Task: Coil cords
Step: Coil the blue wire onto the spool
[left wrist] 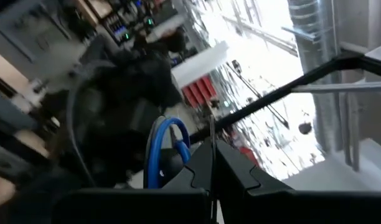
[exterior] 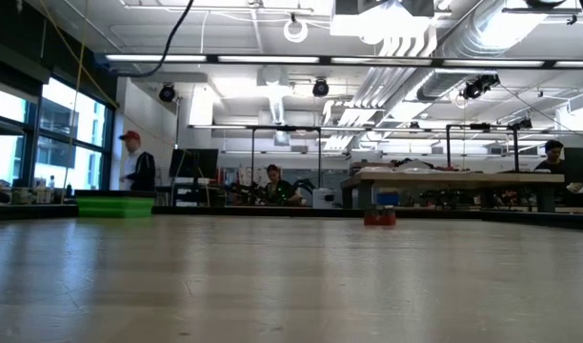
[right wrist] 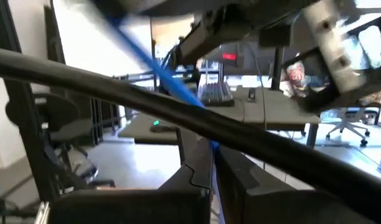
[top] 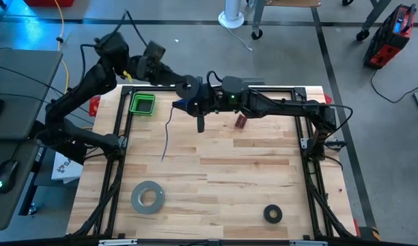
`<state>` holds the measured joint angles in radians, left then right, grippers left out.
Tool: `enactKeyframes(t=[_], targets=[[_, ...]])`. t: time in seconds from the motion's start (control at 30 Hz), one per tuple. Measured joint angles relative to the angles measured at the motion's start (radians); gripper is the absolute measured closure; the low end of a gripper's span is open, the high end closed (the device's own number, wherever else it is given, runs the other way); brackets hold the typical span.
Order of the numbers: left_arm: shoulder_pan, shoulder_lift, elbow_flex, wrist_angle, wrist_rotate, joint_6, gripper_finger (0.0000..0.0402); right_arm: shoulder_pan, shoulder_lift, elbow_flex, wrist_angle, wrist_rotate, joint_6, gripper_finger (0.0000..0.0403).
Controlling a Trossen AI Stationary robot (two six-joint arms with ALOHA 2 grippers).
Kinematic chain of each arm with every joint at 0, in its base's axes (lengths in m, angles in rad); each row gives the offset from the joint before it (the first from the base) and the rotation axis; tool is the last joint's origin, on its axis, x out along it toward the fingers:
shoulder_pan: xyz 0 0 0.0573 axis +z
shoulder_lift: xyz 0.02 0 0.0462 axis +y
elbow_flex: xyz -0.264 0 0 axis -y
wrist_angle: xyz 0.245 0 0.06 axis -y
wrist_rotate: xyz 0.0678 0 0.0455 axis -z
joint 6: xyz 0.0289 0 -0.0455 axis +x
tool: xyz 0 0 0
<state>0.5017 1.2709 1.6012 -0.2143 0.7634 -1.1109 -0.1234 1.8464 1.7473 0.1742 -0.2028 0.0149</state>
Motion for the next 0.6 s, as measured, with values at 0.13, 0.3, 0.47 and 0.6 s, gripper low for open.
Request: enactKeyframes(t=[0.13, 0.3, 0.47, 0.6], targets=[[-0.01, 0.005, 0.0, -0.017, 0.021, -0.013, 0.0402, 0.0, 0.008, 0.0, 0.019, 0.001, 0.007, 0.0402], [-0.03, 0.002, 0.001, -0.075, 0.053, -0.016, 0.0401, 0.0, 0.008, 0.0, 0.034, 0.001, 0.005, 0.0403], [-0.041, 0.005, 0.0, -0.141, 0.072, -0.009, 0.0402, -0.001, 0.008, 0.0, 0.083, 0.0, 0.003, 0.0403], [-0.041, 0.003, 0.0, -0.191, 0.068, 0.012, 0.0402, -0.001, 0.008, -0.001, 0.096, 0.0, 0.003, 0.0403]])
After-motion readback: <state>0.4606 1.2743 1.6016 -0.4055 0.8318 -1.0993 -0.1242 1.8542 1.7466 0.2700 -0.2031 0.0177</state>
